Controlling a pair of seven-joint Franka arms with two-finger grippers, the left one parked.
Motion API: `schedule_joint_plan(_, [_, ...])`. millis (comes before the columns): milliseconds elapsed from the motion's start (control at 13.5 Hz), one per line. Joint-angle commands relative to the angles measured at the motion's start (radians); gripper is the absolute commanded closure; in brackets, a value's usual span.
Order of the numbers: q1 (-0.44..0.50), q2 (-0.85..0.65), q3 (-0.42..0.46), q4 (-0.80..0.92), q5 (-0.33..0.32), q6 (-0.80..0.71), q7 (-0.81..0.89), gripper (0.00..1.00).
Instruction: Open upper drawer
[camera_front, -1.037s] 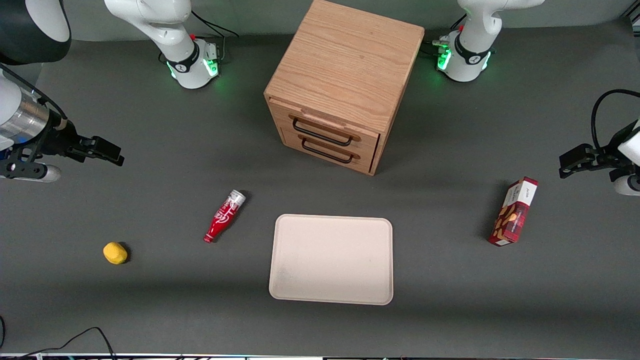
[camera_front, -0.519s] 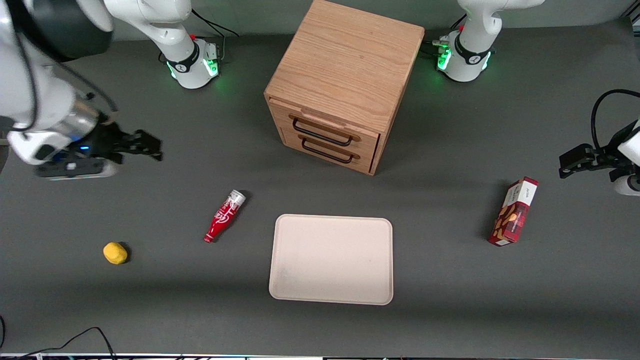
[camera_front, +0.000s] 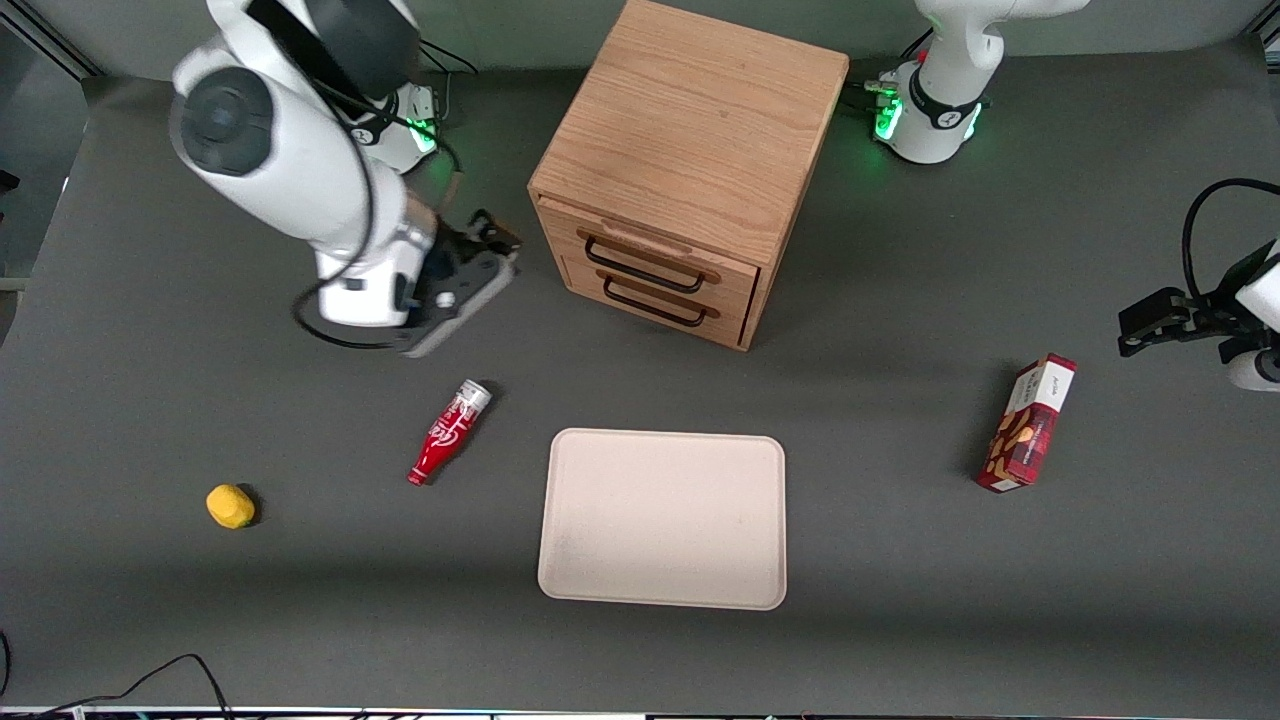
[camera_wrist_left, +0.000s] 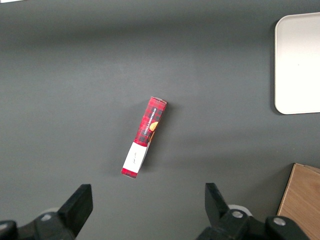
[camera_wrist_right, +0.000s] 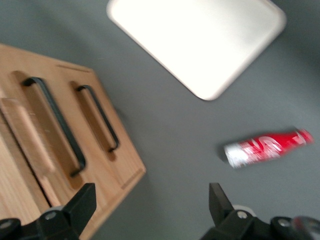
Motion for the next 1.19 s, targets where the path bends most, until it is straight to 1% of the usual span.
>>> schedule_joint_plan(0, [0.065, 0.137, 0.063, 0.055, -0.079, 0.039, -0.035, 0.00])
schedule_joint_plan(148, [0.103, 0.187, 0.090, 0.053, -0.148, 0.080, -0.036, 0.00])
schedule_joint_plan(370, [0.157, 0.241, 0.101, 0.047, -0.214, 0.143, -0.036, 0.00])
schedule_joint_plan(741, [0.189, 0.267, 0.101, 0.040, -0.225, 0.181, -0.032, 0.00])
schedule_joint_plan(1037, [0.200, 0.269, 0.101, 0.015, -0.266, 0.184, -0.036, 0.00])
schedule_joint_plan(1111, [0.199, 0.274, 0.101, 0.013, -0.286, 0.190, -0.039, 0.00])
